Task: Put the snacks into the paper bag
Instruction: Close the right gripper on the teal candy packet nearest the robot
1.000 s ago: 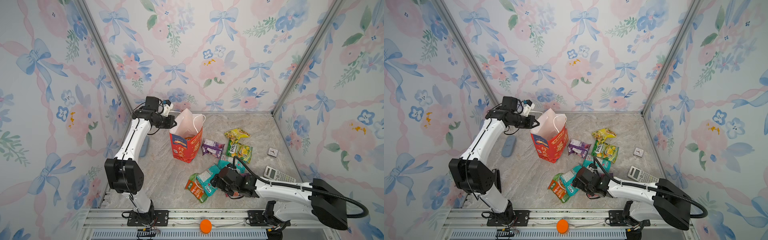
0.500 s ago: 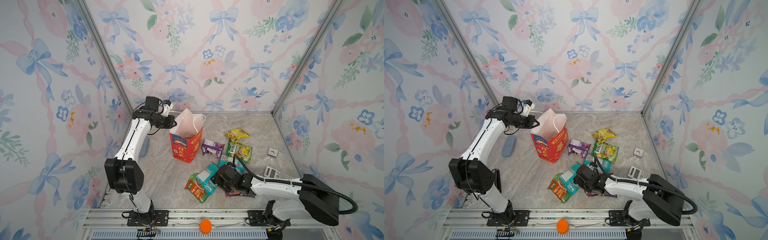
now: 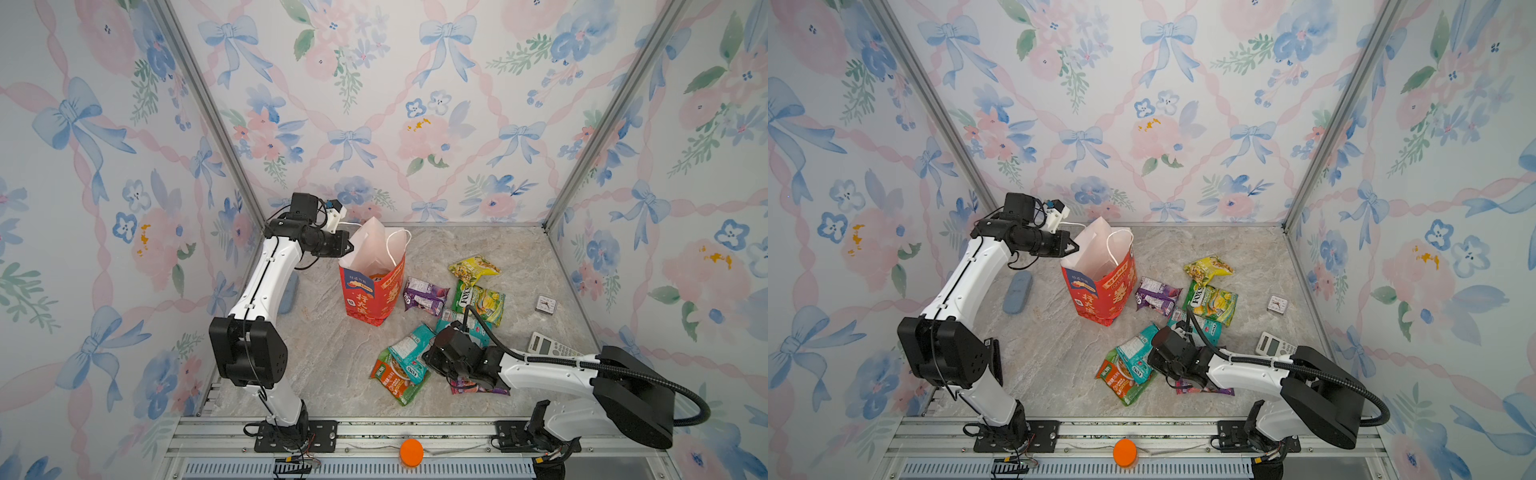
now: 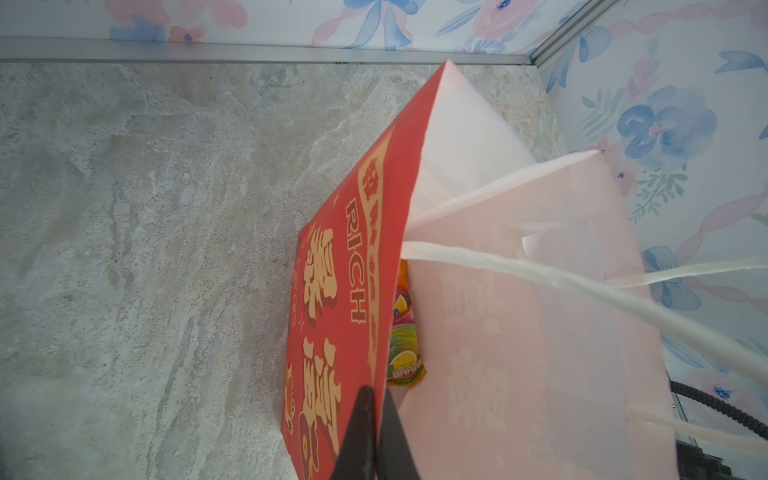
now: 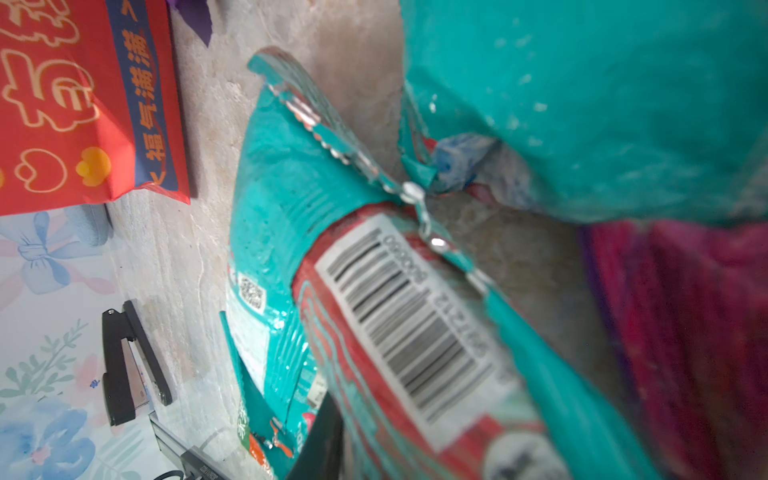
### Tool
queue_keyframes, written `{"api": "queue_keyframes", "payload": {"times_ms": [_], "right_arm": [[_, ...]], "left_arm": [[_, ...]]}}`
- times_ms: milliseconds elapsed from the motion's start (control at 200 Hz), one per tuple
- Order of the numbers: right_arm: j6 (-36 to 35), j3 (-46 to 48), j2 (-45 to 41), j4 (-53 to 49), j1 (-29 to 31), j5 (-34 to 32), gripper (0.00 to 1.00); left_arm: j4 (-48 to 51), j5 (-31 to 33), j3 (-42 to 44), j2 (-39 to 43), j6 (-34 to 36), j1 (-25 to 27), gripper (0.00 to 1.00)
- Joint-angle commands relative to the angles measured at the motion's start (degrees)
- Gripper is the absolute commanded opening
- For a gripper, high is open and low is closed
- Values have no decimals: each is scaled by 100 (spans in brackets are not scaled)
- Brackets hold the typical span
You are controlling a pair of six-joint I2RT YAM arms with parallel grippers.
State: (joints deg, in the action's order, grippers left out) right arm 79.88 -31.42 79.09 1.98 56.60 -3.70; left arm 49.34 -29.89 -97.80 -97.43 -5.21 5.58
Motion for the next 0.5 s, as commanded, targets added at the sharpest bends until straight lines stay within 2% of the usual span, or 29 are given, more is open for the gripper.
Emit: {"api": "queue_keyframes", "payload": {"times_ms": [0, 110, 300, 390, 495], "right_arm": [[-222, -156, -56, -455, -53, -198, 16], [-450, -355, -126, -765, -54, -283, 10], [-815, -715, -224, -1273, -62, -374, 8], [-969, -900, -252, -1462, -61, -402, 2], [-1179, -1156, -271, -1692, -61, -441, 0]], "left_arm": [[40, 27, 112, 56, -35, 31, 0], [43, 36, 102, 57, -32, 35, 0], [45, 36, 94, 31, -39, 39, 0], [42, 36, 90, 32, -32, 35, 0], [40, 40, 94, 47, -33, 39, 0]]}}
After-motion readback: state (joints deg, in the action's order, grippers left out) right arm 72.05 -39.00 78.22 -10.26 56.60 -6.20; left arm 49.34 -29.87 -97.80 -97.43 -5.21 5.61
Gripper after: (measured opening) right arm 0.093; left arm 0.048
